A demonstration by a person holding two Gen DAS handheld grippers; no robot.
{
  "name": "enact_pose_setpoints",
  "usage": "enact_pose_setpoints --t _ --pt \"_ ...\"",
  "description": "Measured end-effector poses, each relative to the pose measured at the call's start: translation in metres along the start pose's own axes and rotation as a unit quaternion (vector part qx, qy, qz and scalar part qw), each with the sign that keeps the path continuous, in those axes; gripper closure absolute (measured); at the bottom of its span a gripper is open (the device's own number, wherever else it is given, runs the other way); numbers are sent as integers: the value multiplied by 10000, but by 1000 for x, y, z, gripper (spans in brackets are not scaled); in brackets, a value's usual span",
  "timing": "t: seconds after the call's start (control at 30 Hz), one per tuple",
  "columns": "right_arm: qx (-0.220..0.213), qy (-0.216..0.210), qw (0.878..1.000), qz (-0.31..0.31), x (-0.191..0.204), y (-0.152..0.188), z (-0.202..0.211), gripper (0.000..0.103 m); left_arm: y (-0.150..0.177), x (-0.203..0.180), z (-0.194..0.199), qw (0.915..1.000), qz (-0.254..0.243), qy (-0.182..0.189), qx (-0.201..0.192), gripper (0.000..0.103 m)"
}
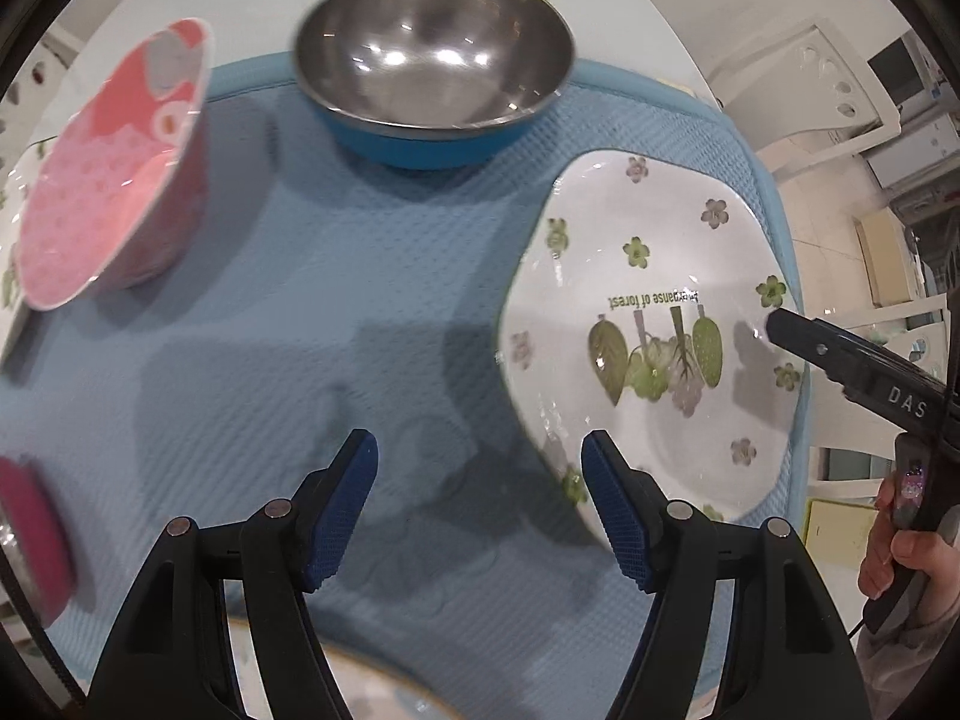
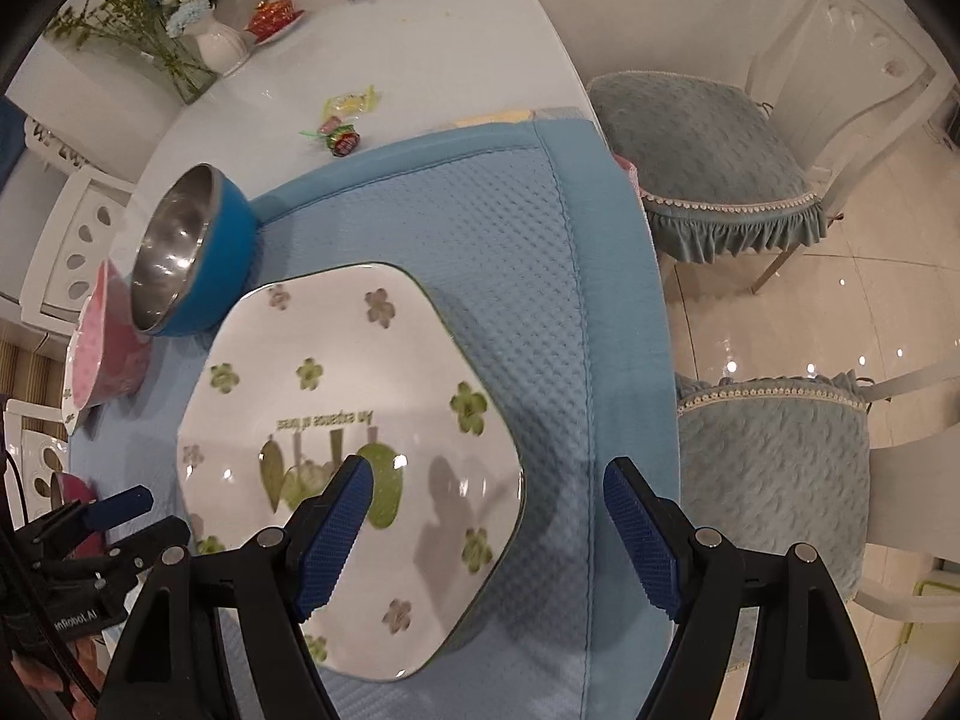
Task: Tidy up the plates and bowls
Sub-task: 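Move both grippers to the rim of the white hexagonal leaf plate, then close both grippers on the hexagonal plate rim and lift it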
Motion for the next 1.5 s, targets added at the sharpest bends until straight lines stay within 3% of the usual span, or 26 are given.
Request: enact_pose_setpoints --t 0.03,0.1,0.23,0.3,0.4,0.53,0.73,0.83,1.0,1.5 --pt "24 7 10000 13 0 -1 -3 26 -1 -2 -3 10000 -8 7 2 35" --pt "92 -37 9999 75 4 -3 -10 26 -2 -5 -9 10000 -40 33 -20 36" --pt "204 -68 9994 278 16 1 -21 26 -2 -10 -20 9997 -70 214 -61 54" --pt "219 -204 9990 338 20 4 -25 33 -3 -11 -22 9996 -109 214 -122 57" --pt "168 -123 9988 452 29 7 -26 36 -8 -18 -21 9989 -282 120 -354 73" --pt "98 -145 9993 327 27 7 -25 37 -15 -21 -24 9988 -255 87 -406 73" --pt "68 -340 9994 86 14 4 -21 48 -19 -22 -26 9986 -273 52 -454 74" --pt "6 -233 9995 223 18 7 -21 48 -15 -22 -22 9981 -328 -24 -523 73" --pt "-45 -537 9981 286 23 12 -19 48 -13 -12 -15 9975 -381 -117 -589 73" --pt "-11 -730 9955 607 52 26 -20 51 7 21 -1 9973 -328 -211 -624 74"
Point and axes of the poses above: each gripper's, at about its wrist camera, not at the fingertips, and z roughly against the way its jaws point, x to its left, y to its underside, the point moved 3 cm from there along -z, roughly the way its jaws point, and after that the axes turned 4 degrees about -y, right-handed, at the moved point
